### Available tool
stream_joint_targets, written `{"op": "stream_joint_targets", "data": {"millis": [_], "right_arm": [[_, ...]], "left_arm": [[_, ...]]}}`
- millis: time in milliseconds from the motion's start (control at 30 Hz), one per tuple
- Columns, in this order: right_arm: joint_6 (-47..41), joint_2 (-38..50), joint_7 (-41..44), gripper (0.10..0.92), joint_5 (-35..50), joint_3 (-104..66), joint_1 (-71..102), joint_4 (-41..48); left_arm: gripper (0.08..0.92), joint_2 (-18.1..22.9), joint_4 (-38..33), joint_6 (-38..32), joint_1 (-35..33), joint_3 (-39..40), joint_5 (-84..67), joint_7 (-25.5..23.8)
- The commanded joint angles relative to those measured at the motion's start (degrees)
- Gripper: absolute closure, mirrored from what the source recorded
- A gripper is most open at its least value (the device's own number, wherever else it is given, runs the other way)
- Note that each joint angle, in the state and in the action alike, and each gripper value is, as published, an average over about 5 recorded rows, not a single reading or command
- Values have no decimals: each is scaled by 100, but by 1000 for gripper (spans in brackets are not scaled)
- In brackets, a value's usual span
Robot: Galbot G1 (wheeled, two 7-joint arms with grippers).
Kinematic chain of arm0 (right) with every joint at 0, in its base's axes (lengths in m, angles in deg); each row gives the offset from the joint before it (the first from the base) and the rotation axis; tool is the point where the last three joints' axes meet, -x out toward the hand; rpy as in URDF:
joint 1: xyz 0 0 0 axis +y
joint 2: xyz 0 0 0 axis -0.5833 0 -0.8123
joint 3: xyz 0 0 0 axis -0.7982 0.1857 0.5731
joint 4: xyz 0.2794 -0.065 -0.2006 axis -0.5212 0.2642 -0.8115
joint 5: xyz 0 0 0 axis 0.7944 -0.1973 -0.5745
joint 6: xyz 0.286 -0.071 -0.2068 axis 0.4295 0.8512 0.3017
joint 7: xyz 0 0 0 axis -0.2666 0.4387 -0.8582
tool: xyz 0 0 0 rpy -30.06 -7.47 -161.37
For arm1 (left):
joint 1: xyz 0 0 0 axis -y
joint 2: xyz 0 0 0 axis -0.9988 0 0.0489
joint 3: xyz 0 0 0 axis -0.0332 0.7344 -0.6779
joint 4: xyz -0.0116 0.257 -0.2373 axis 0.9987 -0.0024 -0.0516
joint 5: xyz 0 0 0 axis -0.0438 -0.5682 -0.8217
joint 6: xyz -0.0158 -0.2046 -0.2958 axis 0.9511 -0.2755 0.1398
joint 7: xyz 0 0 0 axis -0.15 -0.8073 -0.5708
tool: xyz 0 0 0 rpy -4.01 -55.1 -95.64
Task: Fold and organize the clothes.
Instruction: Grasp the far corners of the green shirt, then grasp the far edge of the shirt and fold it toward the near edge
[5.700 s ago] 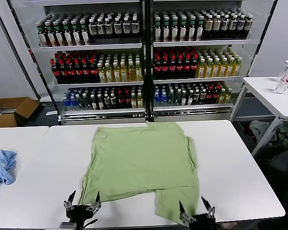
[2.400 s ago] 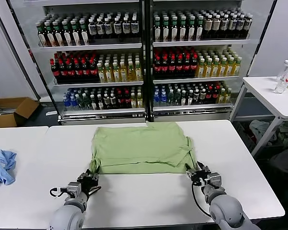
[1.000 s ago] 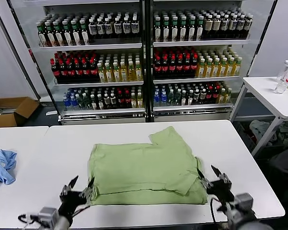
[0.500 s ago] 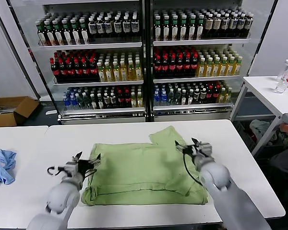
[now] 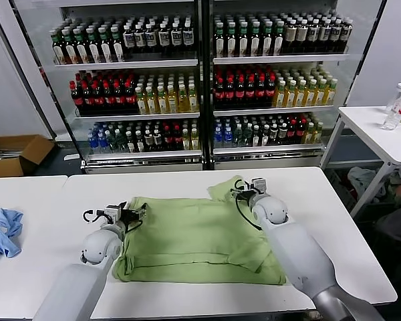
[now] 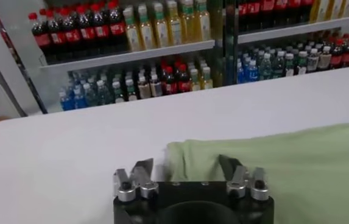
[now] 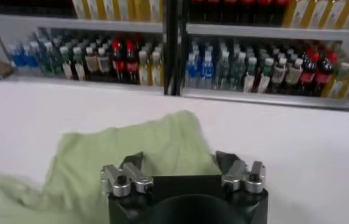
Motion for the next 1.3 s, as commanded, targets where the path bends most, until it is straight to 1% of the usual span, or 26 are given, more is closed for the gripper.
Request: {"op": "stream_joint_targets", "data": {"millis": [33,233,333,500,633,700,833,1033,1133,1300], "right_arm": [[-92,-184,187,421,160,253,-355,733],[26,-80,191,594,250,155,-173,399],[209,25,154,672,294,79,-53,80],[568,302,62,811,459,-46,199,-768],[759,523,-3,901,639,-162,390,-1453],[779,628,-30,915,725,-267,504,-1779],[783,897,-91,915,917,-497,847,-2431],[736,1447,-180,915,1110,-924,1715,-3524],[708,1669,-232,915,1159,-1194,2191,-4029],[539,1910,-361,915,1188,-1727,3386,-5080]], "left_arm": [[397,-94,55,86,13,204,-329,-175],[571,-170,-258,-88,-237,71,-598,-298],[657,-233,-418,-240,-325,-33,-855,-358],[805,-312,-633,-468,-412,-231,-1247,-430],[896,-344,-811,-555,-449,-356,-1441,-458],[913,-345,-934,-579,-473,-418,-1524,-452],[916,-375,-1330,-570,-618,-550,-1701,-418],[916,-468,-1948,-505,-1136,-815,-1852,-372],[916,-512,-2296,-430,-1541,-1029,-1955,-350],[916,-613,-3059,-262,-2420,-1338,-1862,-365]]}}
